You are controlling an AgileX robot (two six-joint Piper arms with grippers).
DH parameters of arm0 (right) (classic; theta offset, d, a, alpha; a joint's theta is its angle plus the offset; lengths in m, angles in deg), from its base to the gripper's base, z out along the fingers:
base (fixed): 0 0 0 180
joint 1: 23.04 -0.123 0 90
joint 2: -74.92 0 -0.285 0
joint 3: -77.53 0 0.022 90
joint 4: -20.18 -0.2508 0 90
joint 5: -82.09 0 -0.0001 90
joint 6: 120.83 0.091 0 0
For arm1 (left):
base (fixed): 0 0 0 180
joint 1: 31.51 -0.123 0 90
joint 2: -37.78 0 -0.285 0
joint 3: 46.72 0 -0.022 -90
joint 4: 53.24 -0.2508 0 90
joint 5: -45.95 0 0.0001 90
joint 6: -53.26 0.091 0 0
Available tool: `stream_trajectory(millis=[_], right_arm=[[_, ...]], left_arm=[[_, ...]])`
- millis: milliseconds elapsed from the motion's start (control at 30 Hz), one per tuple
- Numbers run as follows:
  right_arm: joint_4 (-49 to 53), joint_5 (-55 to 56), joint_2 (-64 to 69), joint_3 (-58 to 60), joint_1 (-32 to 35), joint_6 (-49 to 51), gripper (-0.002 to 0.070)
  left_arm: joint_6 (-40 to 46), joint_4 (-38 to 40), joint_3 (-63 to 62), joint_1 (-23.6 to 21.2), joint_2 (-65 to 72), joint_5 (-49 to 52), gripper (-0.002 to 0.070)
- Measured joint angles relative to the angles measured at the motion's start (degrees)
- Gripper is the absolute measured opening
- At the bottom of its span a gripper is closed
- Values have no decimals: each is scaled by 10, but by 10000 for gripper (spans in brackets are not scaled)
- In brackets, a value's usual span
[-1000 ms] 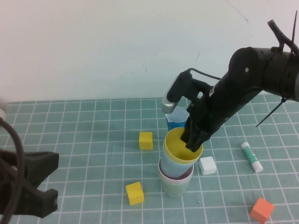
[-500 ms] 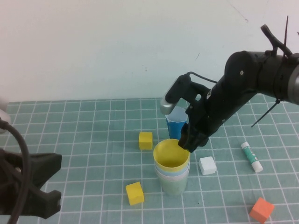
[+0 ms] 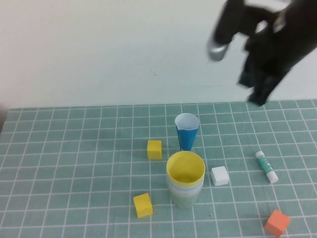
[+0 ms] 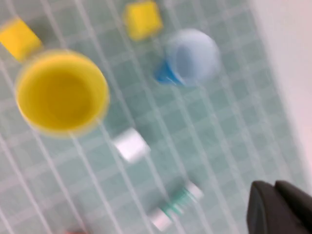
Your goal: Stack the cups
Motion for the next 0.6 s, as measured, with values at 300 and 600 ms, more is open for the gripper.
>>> stream_trajectory(millis=[300, 600], right_arm=[[169, 46, -232, 141, 0, 109, 1], [144, 229, -506, 500, 0, 173, 0]], left_arm=[[-44, 26, 126, 0, -143, -101, -1], [-108, 40, 288, 0, -190, -187, -1]])
